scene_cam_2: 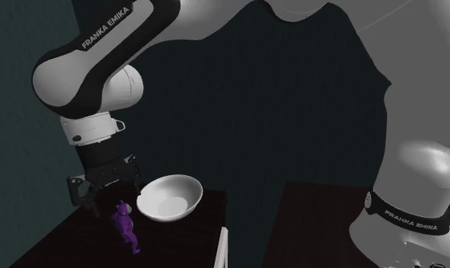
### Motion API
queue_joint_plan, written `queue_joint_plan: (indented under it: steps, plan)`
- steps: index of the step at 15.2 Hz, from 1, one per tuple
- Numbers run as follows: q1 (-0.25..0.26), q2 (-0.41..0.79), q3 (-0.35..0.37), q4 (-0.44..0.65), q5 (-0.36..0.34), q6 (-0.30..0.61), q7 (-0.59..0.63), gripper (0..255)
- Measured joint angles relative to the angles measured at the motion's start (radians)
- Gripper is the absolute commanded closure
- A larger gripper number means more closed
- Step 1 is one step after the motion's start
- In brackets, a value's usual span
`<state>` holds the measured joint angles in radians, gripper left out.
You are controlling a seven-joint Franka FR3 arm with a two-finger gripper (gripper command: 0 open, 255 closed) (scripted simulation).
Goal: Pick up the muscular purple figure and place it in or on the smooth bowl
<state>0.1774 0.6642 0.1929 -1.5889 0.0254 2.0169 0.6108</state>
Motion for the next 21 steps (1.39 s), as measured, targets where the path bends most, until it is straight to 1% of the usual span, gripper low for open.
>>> queue_joint_plan:
  steps: [2, 8, 14, 15, 21]
  plan:
    - [0.005, 0.025, -0.001, 0.014, -0.001, 0.01, 0.004, 0]
    - [0.011, 0.058, -0.003, -0.017, -0.003, 0.073, 0.006, 0]
    - [0.011, 0.061, -0.003, -0.021, -0.004, 0.081, 0.007, 0]
    - [0.011, 0.061, -0.003, -0.021, -0.004, 0.081, 0.007, 255]
    - [0.011, 0.061, -0.003, -0.021, -0.003, 0.081, 0.007, 255]
